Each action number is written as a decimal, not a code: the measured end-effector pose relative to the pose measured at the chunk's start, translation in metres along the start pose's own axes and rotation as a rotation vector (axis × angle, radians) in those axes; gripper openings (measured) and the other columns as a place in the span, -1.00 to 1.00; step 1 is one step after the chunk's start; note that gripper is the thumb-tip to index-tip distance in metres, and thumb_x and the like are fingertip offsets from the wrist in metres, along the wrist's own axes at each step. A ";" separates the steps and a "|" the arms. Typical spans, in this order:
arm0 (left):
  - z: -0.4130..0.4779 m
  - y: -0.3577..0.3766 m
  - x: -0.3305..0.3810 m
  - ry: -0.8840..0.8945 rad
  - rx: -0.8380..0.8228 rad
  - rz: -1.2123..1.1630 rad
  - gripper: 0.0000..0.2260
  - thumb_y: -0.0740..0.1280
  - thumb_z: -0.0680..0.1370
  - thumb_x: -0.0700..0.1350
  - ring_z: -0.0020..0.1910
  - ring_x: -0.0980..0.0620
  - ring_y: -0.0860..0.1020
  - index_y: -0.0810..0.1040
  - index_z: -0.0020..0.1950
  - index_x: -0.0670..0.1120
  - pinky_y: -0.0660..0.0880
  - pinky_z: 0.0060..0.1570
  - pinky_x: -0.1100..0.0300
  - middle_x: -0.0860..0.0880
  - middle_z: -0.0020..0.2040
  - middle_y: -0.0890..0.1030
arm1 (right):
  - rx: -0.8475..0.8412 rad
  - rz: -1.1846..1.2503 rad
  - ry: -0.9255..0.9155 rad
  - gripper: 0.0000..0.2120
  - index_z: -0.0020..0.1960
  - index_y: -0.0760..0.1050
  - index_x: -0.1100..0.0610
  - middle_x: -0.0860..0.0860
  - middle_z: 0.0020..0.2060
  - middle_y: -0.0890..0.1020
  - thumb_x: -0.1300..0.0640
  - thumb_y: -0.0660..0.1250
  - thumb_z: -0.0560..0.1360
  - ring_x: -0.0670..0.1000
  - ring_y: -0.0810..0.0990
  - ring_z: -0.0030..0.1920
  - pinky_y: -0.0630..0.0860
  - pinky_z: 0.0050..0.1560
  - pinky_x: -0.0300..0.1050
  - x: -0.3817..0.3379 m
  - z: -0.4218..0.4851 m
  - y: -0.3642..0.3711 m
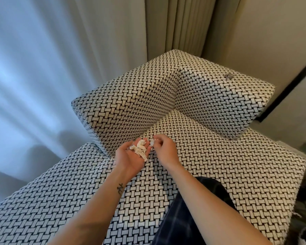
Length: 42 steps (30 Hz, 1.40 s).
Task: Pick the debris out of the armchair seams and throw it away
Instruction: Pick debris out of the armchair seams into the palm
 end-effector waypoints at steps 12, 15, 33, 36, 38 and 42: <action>0.008 0.143 -0.065 -0.137 -0.222 0.056 -0.62 0.17 0.65 -0.13 0.19 -0.19 0.60 0.46 0.41 -0.27 0.56 0.20 -0.01 -0.30 0.26 0.60 | 0.103 0.036 -0.134 -0.80 0.10 0.65 -0.02 -0.19 0.03 0.65 0.20 0.29 0.64 -0.23 0.60 0.05 0.51 0.02 -0.41 -0.024 0.036 -0.153; 0.012 0.178 -0.084 -0.166 -0.257 0.051 -0.61 0.19 0.64 -0.14 0.13 -0.15 0.57 0.45 0.42 -0.27 0.49 0.30 0.05 -0.26 0.23 0.58 | 0.130 -0.006 -0.148 -0.81 0.18 0.65 0.02 -0.17 0.08 0.64 0.16 0.31 0.64 -0.24 0.58 0.09 0.51 0.09 -0.36 -0.022 0.045 -0.182; 0.080 0.323 -0.133 -0.129 -0.281 0.056 -0.67 0.14 0.63 -0.16 0.17 -0.17 0.51 0.51 0.30 -0.30 0.45 0.39 0.00 -0.29 0.37 0.52 | 0.330 -0.151 -0.210 -0.70 0.28 0.61 0.05 -0.11 0.24 0.59 0.24 0.29 0.61 -0.07 0.49 0.29 0.40 0.35 -0.12 -0.010 0.146 -0.310; 0.089 0.323 -0.135 -0.110 -0.272 0.074 -0.71 0.16 0.61 -0.17 0.14 -0.19 0.54 0.53 0.22 -0.28 0.50 0.33 -0.01 -0.29 0.31 0.56 | 0.302 -0.243 -0.171 -0.67 0.34 0.58 0.06 -0.03 0.30 0.59 0.22 0.29 0.60 0.02 0.46 0.38 0.39 0.42 -0.03 0.004 0.162 -0.310; 0.094 0.323 -0.136 -0.102 -0.264 0.078 -0.71 0.16 0.61 -0.16 0.13 -0.19 0.54 0.54 0.20 -0.28 0.53 0.28 0.00 -0.28 0.26 0.58 | 0.309 -0.342 -0.160 -0.64 0.38 0.54 0.08 -0.01 0.30 0.59 0.21 0.29 0.60 0.05 0.42 0.39 0.36 0.45 0.03 0.010 0.165 -0.306; 0.094 0.326 -0.138 -0.087 -0.252 0.081 -0.70 0.15 0.60 -0.16 0.10 -0.17 0.53 0.55 0.19 -0.28 0.52 0.29 -0.01 -0.27 0.17 0.58 | 0.337 -0.636 -0.168 -0.58 0.46 0.44 0.10 0.01 0.40 0.51 0.16 0.24 0.61 0.09 0.33 0.43 0.23 0.48 0.02 0.008 0.163 -0.300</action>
Point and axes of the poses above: each hand's wrist, its own z-axis towards the middle knuckle, its own y-axis out of the palm, x = y × z, the point moved 5 cm from there along z, towards the middle knuckle
